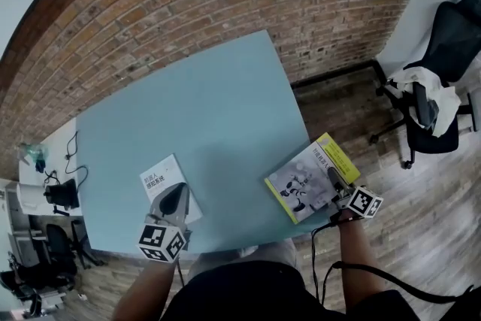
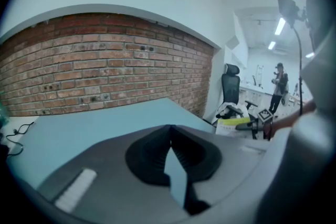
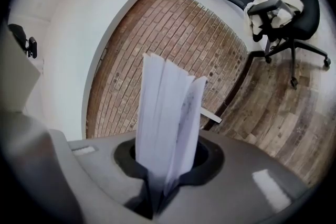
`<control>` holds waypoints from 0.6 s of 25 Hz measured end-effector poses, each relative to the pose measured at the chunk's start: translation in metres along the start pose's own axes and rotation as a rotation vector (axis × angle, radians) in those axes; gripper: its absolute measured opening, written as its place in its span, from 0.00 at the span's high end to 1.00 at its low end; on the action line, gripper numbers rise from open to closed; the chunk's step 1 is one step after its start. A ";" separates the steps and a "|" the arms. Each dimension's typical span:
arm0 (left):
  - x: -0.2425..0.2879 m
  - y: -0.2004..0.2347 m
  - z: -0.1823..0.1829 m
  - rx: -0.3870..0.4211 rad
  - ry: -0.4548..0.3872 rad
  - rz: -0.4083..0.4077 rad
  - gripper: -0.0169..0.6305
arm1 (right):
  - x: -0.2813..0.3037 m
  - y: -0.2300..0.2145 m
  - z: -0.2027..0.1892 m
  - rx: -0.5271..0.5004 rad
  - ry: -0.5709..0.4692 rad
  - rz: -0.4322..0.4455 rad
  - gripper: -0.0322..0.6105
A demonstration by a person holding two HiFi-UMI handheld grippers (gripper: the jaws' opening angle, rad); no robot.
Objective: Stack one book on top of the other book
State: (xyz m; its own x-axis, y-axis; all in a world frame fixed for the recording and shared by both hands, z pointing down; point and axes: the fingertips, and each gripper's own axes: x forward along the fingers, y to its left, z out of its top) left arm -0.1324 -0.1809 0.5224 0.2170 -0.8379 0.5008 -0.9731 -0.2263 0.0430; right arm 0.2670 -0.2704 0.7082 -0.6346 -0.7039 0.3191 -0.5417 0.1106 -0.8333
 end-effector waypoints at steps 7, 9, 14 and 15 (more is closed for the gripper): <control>-0.011 0.009 0.006 -0.008 -0.050 -0.026 0.97 | -0.013 0.023 0.011 -0.025 -0.060 -0.004 0.82; -0.016 0.015 0.004 -0.001 -0.052 -0.025 0.97 | -0.014 0.033 0.013 -0.033 -0.077 0.007 0.83; -0.028 0.033 -0.002 -0.013 -0.062 -0.021 0.97 | -0.024 0.054 0.013 0.010 -0.123 -0.010 0.83; -0.029 0.036 -0.003 -0.017 -0.064 -0.021 0.97 | -0.025 0.059 0.013 0.029 -0.135 -0.005 0.83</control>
State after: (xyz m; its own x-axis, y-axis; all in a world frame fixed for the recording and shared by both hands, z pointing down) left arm -0.1744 -0.1633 0.5119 0.2416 -0.8634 0.4430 -0.9693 -0.2363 0.0679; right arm 0.2581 -0.2556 0.6452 -0.5505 -0.7929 0.2614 -0.5275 0.0876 -0.8450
